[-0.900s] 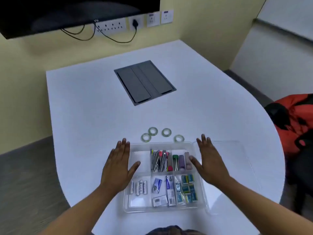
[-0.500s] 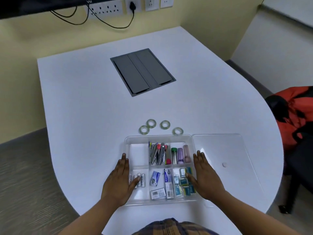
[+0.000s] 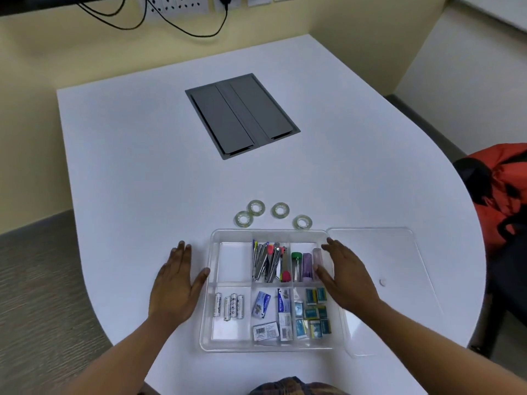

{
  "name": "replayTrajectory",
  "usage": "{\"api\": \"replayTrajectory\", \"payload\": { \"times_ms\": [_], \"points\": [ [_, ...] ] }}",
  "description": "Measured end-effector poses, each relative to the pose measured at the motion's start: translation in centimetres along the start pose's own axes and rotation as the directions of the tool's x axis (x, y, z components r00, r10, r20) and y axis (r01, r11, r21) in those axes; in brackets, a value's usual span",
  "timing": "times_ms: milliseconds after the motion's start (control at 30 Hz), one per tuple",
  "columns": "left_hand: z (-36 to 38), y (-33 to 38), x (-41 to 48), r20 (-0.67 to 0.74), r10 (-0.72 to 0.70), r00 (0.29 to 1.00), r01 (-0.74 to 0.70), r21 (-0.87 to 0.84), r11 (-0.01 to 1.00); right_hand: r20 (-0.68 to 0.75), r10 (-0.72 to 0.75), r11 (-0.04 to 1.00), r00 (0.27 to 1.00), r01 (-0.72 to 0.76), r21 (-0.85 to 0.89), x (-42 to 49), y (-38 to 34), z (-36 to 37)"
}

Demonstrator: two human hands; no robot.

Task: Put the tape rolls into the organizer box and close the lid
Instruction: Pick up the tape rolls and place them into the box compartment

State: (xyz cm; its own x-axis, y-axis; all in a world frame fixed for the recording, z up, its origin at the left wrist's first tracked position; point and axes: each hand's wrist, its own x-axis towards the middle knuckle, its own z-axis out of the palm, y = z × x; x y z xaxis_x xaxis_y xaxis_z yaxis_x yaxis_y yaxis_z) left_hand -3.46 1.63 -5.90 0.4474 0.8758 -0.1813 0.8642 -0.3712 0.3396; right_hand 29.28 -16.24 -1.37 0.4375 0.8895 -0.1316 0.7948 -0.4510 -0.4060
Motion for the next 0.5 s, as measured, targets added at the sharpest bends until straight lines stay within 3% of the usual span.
{"api": "replayTrajectory", "payload": {
  "times_ms": [167, 267, 500],
  "points": [
    [0.3, -1.2, 2.1, 0.032, -0.103, 0.994, 0.104, -0.057, 0.993, 0.014, -0.040, 0.999, 0.999, 0.040, -0.026, 6.2, -0.3, -2.0],
    [1.1, -1.4, 2.7, 0.100, -0.101, 0.990, 0.104, -0.021, 0.994, 0.140, -0.109, 0.980, 0.984, 0.130, -0.148, 9.9, -0.2, -3.0],
    [2.9, -1.4, 2.8, 0.274, -0.098, 0.957, 0.071, 0.108, 0.992, 0.364, -0.119, 0.904, 0.924, 0.252, -0.346, 15.9, 0.8, -3.5]
  ]
}}
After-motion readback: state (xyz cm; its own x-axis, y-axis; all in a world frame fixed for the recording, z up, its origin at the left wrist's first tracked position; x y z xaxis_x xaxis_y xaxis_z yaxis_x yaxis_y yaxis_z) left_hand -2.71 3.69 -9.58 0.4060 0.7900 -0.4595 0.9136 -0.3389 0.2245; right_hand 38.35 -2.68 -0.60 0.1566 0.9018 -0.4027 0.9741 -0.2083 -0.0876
